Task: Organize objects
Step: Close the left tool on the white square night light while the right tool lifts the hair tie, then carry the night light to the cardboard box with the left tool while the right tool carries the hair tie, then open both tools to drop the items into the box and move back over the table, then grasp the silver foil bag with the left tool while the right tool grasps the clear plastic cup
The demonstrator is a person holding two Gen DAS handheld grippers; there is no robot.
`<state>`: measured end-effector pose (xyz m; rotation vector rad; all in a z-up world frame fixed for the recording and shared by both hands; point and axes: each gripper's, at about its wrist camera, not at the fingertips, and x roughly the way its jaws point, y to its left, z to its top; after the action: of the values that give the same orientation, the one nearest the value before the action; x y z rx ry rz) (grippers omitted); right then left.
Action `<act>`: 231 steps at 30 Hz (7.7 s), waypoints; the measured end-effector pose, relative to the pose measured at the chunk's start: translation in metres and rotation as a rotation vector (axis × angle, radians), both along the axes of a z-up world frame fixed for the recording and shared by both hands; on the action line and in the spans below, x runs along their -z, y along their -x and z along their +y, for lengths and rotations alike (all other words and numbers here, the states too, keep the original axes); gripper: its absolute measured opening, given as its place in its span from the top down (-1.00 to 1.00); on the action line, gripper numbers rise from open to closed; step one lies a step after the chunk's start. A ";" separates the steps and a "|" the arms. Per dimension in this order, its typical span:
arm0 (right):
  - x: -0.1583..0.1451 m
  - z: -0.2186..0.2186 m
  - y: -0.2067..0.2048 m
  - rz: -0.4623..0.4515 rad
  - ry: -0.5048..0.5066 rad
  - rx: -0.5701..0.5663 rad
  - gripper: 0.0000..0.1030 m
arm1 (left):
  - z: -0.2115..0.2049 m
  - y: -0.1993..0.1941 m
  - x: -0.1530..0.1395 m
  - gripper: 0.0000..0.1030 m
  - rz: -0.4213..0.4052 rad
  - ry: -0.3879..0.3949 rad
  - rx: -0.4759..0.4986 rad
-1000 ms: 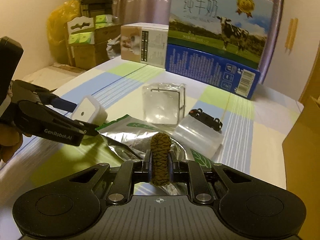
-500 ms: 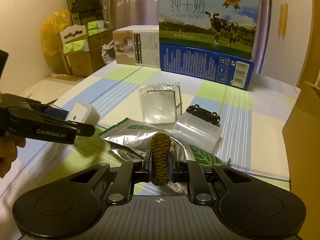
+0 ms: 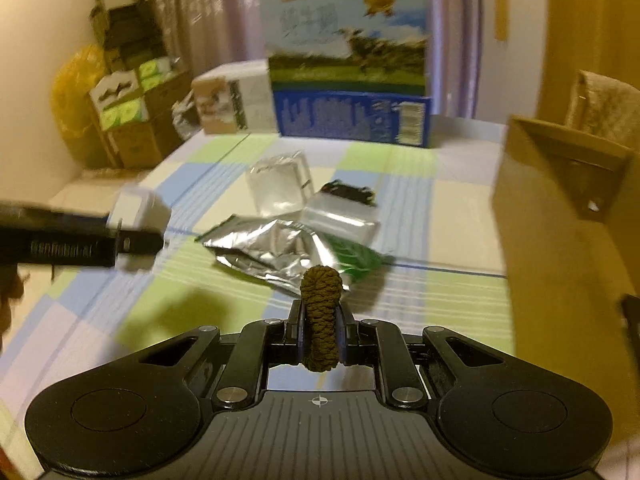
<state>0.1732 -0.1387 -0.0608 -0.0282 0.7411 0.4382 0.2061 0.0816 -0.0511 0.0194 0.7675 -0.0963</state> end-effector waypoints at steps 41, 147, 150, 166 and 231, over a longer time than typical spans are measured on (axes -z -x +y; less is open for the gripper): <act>-0.077 -0.091 0.118 -0.025 -0.080 0.099 0.77 | -0.125 0.153 -0.075 -0.19 -0.014 0.038 0.083; -0.114 -0.103 0.055 -0.076 -0.209 0.108 -0.38 | -0.053 0.114 -0.073 -0.59 -0.040 0.080 -0.060; -0.110 -0.093 0.053 -0.068 -0.198 0.093 -0.38 | -0.045 0.113 -0.074 -0.60 -0.044 0.058 -0.051; -0.067 -0.060 0.020 0.029 -0.060 -0.055 -0.38 | -0.040 0.075 -0.057 -0.79 -0.041 -0.109 0.280; 0.068 0.109 -0.201 0.216 0.285 -0.348 -0.04 | 0.018 -0.036 0.062 -0.29 0.278 -0.186 0.372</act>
<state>0.3741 -0.0301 -0.1291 -0.3874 1.0126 0.6709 0.2419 0.0997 -0.1126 0.3322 1.0430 -0.3868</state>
